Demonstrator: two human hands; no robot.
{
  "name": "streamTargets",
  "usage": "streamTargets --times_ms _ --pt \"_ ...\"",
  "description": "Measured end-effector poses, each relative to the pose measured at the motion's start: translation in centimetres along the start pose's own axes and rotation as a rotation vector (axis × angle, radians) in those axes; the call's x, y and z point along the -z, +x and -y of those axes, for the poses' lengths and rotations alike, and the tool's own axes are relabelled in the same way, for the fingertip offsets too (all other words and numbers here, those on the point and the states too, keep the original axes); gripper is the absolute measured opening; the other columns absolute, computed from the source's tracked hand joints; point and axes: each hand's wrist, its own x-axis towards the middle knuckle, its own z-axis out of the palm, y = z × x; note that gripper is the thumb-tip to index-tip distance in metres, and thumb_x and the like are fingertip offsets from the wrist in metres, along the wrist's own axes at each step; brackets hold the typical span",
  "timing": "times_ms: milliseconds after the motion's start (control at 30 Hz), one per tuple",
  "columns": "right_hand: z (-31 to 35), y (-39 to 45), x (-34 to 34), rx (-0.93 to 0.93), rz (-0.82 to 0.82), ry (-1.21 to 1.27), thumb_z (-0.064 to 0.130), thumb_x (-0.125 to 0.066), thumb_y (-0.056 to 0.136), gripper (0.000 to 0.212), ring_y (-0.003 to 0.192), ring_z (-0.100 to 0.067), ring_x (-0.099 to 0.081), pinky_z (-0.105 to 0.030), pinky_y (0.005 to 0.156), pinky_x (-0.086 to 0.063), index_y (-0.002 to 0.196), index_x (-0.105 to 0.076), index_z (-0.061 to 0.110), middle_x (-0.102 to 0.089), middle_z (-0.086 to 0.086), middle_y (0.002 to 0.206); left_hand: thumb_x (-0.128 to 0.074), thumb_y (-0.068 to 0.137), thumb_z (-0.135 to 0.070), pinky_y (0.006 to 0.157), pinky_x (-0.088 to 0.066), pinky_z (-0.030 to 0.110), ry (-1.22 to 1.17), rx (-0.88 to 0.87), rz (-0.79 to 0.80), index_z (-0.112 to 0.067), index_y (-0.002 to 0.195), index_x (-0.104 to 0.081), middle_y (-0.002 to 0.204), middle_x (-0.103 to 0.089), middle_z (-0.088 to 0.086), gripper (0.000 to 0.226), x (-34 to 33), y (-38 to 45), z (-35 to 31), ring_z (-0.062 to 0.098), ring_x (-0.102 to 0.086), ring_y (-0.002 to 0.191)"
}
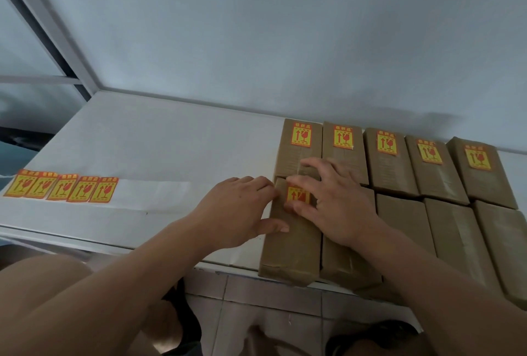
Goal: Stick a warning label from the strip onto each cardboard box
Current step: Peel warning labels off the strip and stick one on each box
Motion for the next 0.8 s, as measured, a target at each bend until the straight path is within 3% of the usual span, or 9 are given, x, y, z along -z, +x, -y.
streamTargets --times_ms 467,667,800 --pt "-1.1 -0.9 0.0 -0.039 0.029 0.037 0.069 -0.038 0.086 0.057 0.137 -0.015 -0.019 -0.040 0.111 -0.023 0.134 -0.049 0.039 -0.029 0.010 0.149 -0.027 0.080 -0.078 0.089 -0.043 0.030 -0.011 0.009 0.026 -0.025 0.136 -0.043 0.133 -0.050 -0.008 0.079 0.1 -0.1 -0.1 0.013 -0.052 0.111" --pt "-0.9 -1.0 0.2 -0.029 0.054 0.012 0.062 -0.043 0.090 0.055 0.137 -0.014 -0.019 -0.038 0.112 -0.021 0.138 -0.046 0.034 -0.031 0.010 0.149 -0.029 0.081 -0.077 0.092 -0.044 0.031 0.001 0.008 0.037 -0.025 0.137 -0.042 0.134 -0.050 -0.008 0.077 -0.2 0.0 0.0 0.013 -0.051 0.113" --pt "-0.9 -1.3 0.4 -0.043 0.060 0.058 0.070 -0.034 0.084 0.064 0.138 -0.015 -0.019 -0.040 0.114 -0.022 0.135 -0.047 0.034 -0.031 0.010 0.148 -0.026 0.081 -0.078 0.091 -0.046 0.033 0.021 -0.008 0.028 -0.025 0.135 -0.044 0.131 -0.051 -0.007 0.078 -0.4 0.0 0.1 0.013 -0.052 0.111"
